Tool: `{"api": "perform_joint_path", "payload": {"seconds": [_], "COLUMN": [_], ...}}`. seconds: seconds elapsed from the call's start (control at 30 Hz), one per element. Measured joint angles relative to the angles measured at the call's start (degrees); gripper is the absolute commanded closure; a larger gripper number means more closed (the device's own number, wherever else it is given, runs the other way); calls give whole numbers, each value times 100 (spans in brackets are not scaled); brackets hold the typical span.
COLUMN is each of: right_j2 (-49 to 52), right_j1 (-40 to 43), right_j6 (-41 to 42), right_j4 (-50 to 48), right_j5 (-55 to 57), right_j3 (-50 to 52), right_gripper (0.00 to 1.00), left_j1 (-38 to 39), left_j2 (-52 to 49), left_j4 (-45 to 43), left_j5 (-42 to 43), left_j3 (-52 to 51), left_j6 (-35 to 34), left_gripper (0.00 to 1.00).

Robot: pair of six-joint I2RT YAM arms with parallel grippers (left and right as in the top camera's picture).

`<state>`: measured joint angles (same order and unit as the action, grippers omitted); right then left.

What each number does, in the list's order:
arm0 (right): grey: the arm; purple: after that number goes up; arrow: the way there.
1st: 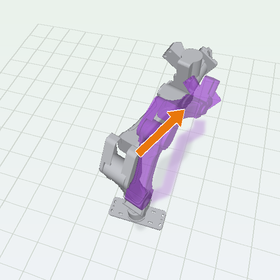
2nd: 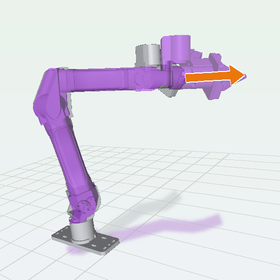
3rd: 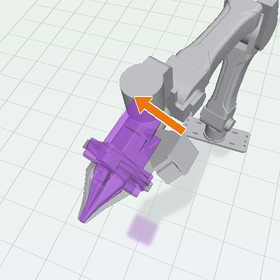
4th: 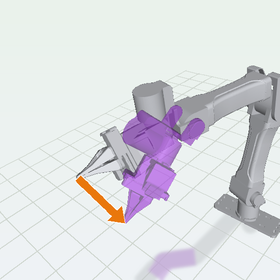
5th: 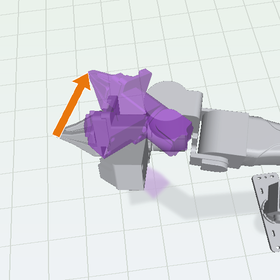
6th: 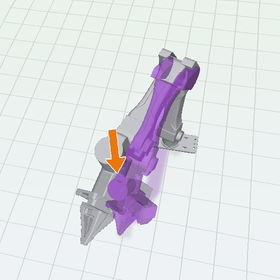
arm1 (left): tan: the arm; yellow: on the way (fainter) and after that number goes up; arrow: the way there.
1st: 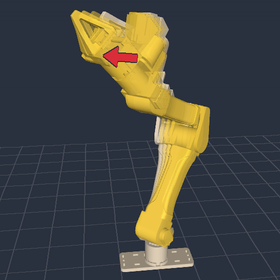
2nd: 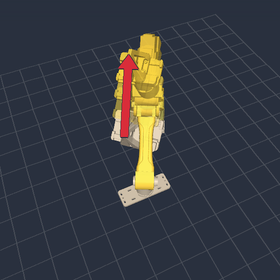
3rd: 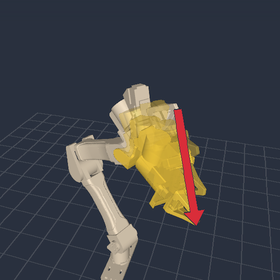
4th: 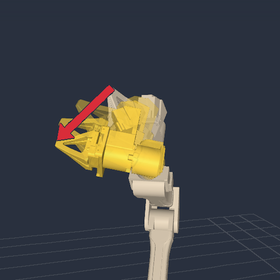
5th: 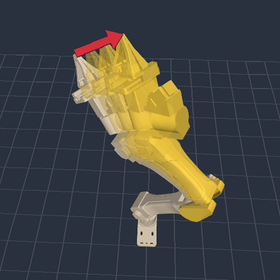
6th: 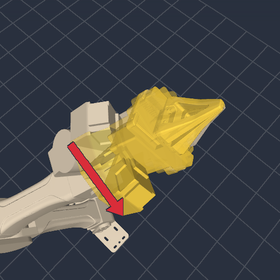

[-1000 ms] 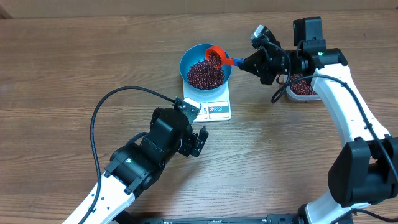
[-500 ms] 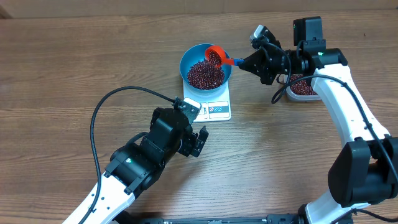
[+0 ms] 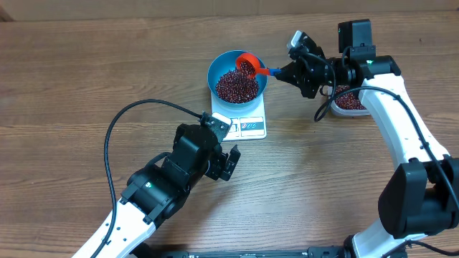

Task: Scoop item into bowl and weigh 150g on scale
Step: 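Tip the red scoop over the teal bowl to pour beans, then hold the scoop tipped over the bowl to empty remaining beans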

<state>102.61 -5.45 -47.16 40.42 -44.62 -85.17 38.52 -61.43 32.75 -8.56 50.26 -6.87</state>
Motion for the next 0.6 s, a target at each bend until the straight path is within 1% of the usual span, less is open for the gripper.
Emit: {"api": "perform_joint_path", "payload": {"seconds": [0.2, 0.6], "right_j2": [0, 0], "right_j1": [0, 0], "right_j6": [-68, -72], "right_j4": [210, 232], "right_j5": [4, 7], "right_j3": [0, 2], "right_gripper": [96, 96], "left_j1": [0, 0], "left_j2": [0, 0], "left_j4": [-20, -24], "left_j5": [0, 2], "left_j3": [0, 0], "left_j6": [0, 0], "left_gripper": [0, 0]}}
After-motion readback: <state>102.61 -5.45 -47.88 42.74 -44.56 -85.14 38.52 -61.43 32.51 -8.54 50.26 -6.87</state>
